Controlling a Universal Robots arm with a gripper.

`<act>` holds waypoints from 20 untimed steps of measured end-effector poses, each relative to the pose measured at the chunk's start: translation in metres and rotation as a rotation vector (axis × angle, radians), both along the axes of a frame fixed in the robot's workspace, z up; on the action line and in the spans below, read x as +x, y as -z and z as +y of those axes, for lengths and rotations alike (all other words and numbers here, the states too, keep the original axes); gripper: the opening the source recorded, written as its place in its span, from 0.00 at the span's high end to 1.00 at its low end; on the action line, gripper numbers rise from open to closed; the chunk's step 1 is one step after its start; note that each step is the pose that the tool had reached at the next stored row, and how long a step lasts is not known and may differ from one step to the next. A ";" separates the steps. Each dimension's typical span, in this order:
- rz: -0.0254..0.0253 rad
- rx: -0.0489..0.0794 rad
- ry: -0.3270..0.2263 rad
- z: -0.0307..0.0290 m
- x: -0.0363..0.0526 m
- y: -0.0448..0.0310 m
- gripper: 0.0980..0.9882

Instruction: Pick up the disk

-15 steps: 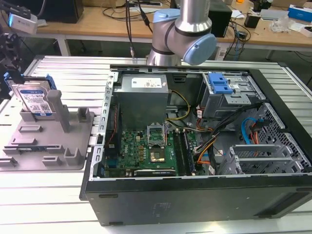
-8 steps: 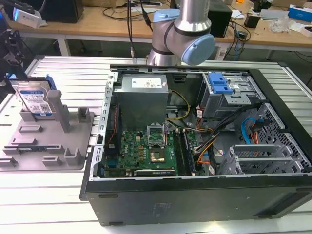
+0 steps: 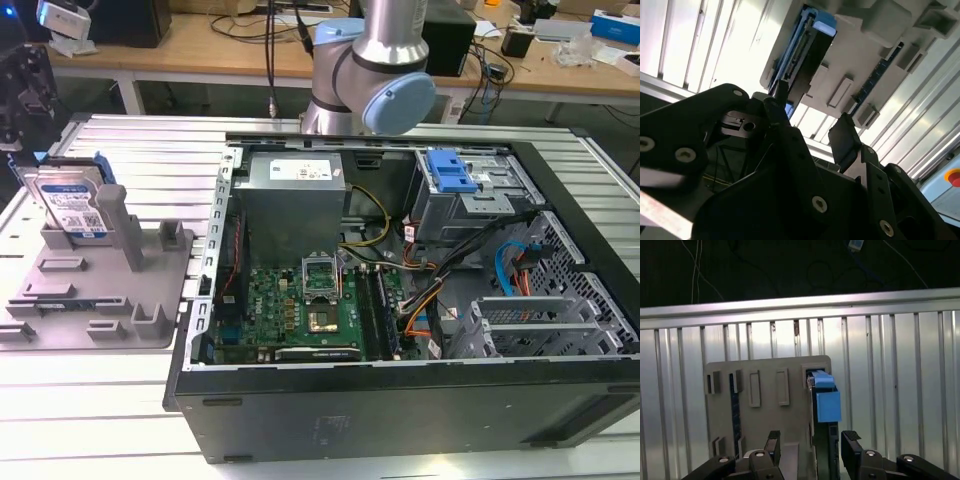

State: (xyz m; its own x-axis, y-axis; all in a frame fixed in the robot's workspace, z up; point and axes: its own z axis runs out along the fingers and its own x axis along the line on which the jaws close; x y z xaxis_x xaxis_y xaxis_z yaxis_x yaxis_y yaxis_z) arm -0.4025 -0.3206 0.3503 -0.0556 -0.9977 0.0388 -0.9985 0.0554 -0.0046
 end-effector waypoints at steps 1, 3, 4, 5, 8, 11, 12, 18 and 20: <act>-0.0001 -0.001 -0.001 0.0025 -0.0012 0.0000 0.43; 0.0000 -0.005 -0.009 0.0046 -0.0036 0.0000 0.43; 0.0000 -0.006 -0.014 0.0047 -0.0045 0.0000 0.43; 0.0001 -0.007 -0.020 0.0047 -0.0055 0.0001 0.43; 0.0000 -0.008 -0.038 0.0047 -0.0097 0.0008 0.43; 0.0001 -0.009 -0.053 0.0066 -0.0199 0.0028 0.43; -0.0002 -0.009 -0.057 0.0069 -0.0215 0.0043 0.43; -0.0001 -0.009 -0.072 0.0070 -0.0217 0.0093 0.43; -0.0001 -0.009 -0.072 0.0071 -0.0217 0.0102 0.43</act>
